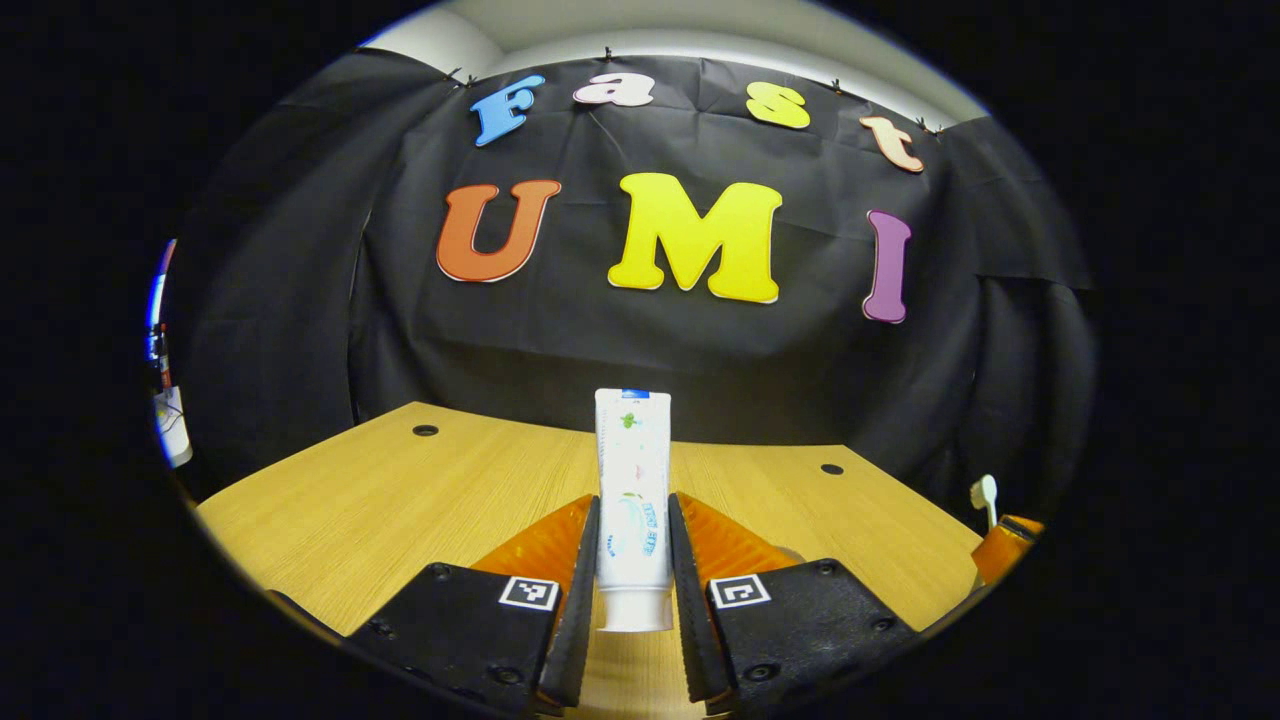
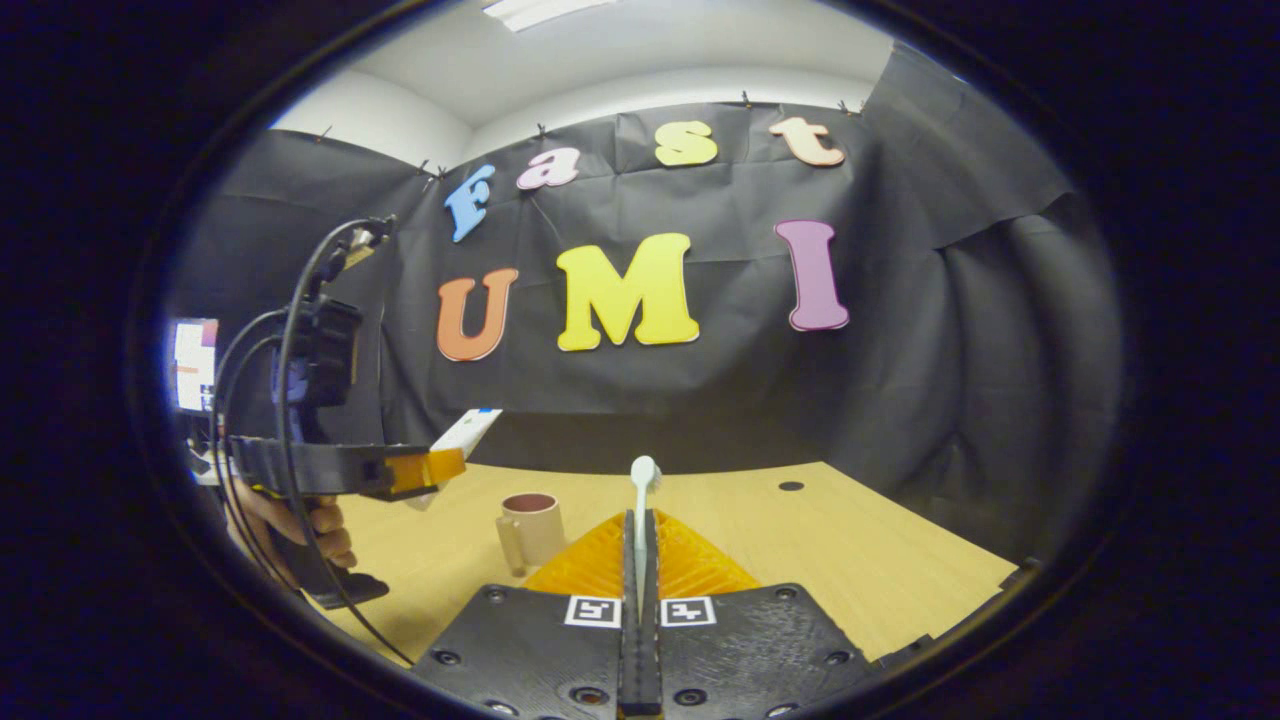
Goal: Put the toothbrush and toothpaste on the desktop into the cup, then pick up the cup and place it on the coaster on the desktop.
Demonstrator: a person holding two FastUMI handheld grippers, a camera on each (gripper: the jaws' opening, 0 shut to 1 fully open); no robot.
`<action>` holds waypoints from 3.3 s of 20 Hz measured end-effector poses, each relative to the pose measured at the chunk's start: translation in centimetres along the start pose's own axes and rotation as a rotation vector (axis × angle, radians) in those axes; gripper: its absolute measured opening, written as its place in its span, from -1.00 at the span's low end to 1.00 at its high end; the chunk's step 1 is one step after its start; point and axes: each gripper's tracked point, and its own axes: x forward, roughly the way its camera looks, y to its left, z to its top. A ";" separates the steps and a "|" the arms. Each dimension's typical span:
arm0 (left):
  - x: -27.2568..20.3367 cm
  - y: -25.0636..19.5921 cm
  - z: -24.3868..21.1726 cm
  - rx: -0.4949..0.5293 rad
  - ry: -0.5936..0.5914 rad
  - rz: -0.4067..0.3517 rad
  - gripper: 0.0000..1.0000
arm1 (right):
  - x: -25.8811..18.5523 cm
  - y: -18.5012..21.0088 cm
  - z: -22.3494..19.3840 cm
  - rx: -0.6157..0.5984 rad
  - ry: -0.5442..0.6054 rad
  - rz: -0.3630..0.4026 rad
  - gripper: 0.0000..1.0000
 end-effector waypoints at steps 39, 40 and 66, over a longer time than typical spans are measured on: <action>10.7 -1.4 -2.3 0.108 0.029 -0.035 0.12 | 0.8 -2.1 -1.3 0.025 0.022 -0.015 -0.99; 10.3 -1.3 -2.4 0.117 0.040 -0.034 0.32 | 0.8 -2.3 -1.6 0.021 0.023 -0.018 -1.00; -7.3 7.7 -6.6 0.008 -0.021 -0.005 0.99 | 16.8 10.9 4.0 0.019 0.044 0.174 -1.00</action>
